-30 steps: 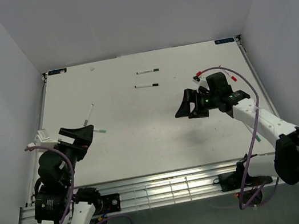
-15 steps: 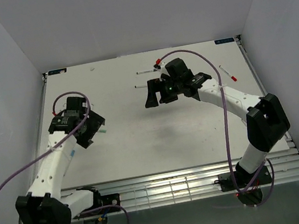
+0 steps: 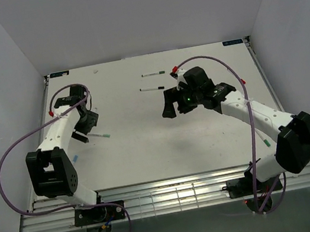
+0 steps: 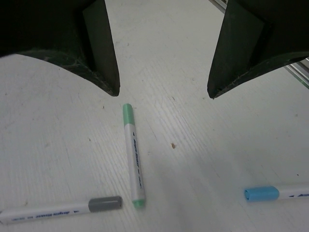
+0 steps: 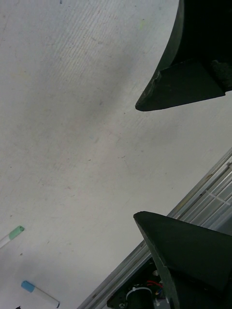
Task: Open the pen caps
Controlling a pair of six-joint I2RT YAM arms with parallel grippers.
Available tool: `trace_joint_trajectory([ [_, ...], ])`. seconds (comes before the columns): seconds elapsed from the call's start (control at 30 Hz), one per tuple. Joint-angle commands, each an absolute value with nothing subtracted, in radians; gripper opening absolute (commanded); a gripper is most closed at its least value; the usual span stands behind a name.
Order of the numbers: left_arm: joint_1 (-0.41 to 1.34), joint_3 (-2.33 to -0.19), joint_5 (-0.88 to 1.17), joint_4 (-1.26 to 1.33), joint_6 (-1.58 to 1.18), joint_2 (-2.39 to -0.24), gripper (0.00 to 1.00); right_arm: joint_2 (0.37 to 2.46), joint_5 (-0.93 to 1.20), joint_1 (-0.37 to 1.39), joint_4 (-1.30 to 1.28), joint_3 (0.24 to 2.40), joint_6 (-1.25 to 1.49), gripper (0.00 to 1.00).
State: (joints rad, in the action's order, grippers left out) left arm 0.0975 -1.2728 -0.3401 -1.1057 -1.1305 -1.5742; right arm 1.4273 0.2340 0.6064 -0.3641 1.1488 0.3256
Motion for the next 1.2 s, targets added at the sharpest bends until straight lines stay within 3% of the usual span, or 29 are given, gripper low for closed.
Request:
trace_joint_trajectory([
  [0.0,0.045,-1.281,-0.387,-1.080,-1.166,-1.577,0.83,1.379,0.206,0.604,-0.357,1.109,0.290,0.90],
  [1.17,0.014,-1.350,-0.405,-0.976,-1.166,-1.936,0.72,1.301,0.172,0.586,-0.336,1.016,0.279,0.90],
])
